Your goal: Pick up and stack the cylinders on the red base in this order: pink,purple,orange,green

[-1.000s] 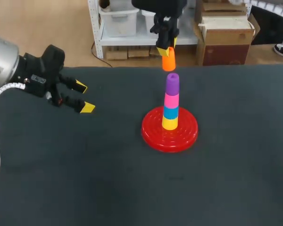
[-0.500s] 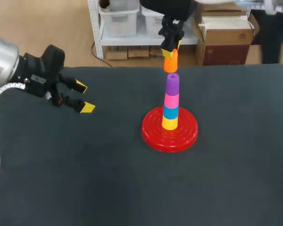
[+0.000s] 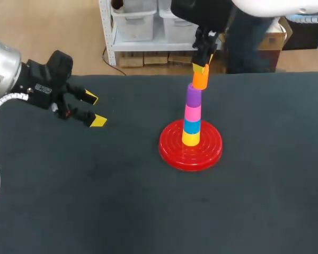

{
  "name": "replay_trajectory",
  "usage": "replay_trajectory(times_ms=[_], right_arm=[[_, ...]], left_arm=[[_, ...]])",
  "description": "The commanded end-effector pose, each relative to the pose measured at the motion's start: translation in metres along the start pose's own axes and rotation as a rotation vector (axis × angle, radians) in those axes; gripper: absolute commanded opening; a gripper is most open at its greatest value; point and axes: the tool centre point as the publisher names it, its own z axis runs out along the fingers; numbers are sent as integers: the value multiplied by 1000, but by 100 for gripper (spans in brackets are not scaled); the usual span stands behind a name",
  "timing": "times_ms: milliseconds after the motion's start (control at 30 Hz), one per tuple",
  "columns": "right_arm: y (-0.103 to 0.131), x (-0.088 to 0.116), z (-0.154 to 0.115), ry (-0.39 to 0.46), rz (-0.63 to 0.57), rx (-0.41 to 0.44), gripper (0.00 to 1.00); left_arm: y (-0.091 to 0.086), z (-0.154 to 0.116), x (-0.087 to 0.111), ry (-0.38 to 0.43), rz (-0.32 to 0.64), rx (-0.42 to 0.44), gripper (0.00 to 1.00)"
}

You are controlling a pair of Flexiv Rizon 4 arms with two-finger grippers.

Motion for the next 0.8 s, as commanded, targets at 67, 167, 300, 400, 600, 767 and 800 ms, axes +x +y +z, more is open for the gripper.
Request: replay_trajectory(times_ms=[67, 167, 300, 400, 600, 767, 800], right_arm=[[-4, 0, 6, -5, 3, 2, 0], [-9, -3, 11, -1, 7, 3, 0], [-16, -9, 16, 5, 11, -3, 0], [-21, -13, 17, 7, 10, -2, 0], [-24, -20, 19, 11, 4, -1, 0], [-22, -26, 22, 17, -8, -6, 0], [-21, -26, 22, 18, -11, -8, 0]], left_arm=[[1, 1, 0, 0, 1, 0, 100], [1, 1, 0, 0, 1, 0, 100], [1, 1, 0, 0, 1, 0, 100], [1, 1, 0, 0, 1, 0, 100], [1, 1, 0, 0, 1, 0, 100], [1, 1, 0, 0, 1, 0, 100], [1, 1, 0, 0, 1, 0, 100]])
